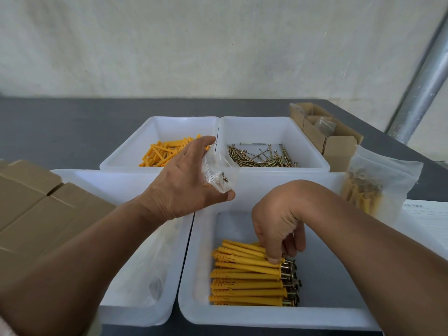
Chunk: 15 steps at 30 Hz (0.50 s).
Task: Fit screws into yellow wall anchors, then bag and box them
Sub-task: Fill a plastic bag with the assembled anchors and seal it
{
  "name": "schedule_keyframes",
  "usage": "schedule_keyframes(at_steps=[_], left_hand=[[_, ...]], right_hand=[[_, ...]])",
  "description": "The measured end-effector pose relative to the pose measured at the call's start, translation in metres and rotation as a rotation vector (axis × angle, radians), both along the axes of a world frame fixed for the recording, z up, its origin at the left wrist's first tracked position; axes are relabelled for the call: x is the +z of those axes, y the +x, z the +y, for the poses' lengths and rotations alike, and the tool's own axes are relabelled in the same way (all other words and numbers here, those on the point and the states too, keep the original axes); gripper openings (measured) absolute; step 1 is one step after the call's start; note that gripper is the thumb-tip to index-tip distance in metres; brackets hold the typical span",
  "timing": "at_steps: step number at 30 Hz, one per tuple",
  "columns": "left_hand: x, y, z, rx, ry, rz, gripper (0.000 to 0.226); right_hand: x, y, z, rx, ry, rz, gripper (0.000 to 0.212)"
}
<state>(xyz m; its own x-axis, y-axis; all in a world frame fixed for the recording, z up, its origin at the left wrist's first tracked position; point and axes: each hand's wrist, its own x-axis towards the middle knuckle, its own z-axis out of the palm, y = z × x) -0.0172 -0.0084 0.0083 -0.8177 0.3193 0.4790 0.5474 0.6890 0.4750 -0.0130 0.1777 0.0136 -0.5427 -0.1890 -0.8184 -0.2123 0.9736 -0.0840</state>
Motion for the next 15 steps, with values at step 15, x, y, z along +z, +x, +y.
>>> schedule_keyframes(at_steps=[15], left_hand=[[-0.001,-0.001,0.000,0.006,-0.003,-0.001,0.101]], right_hand=[[0.015,0.003,0.004,-0.069,-0.151,0.144,0.026]])
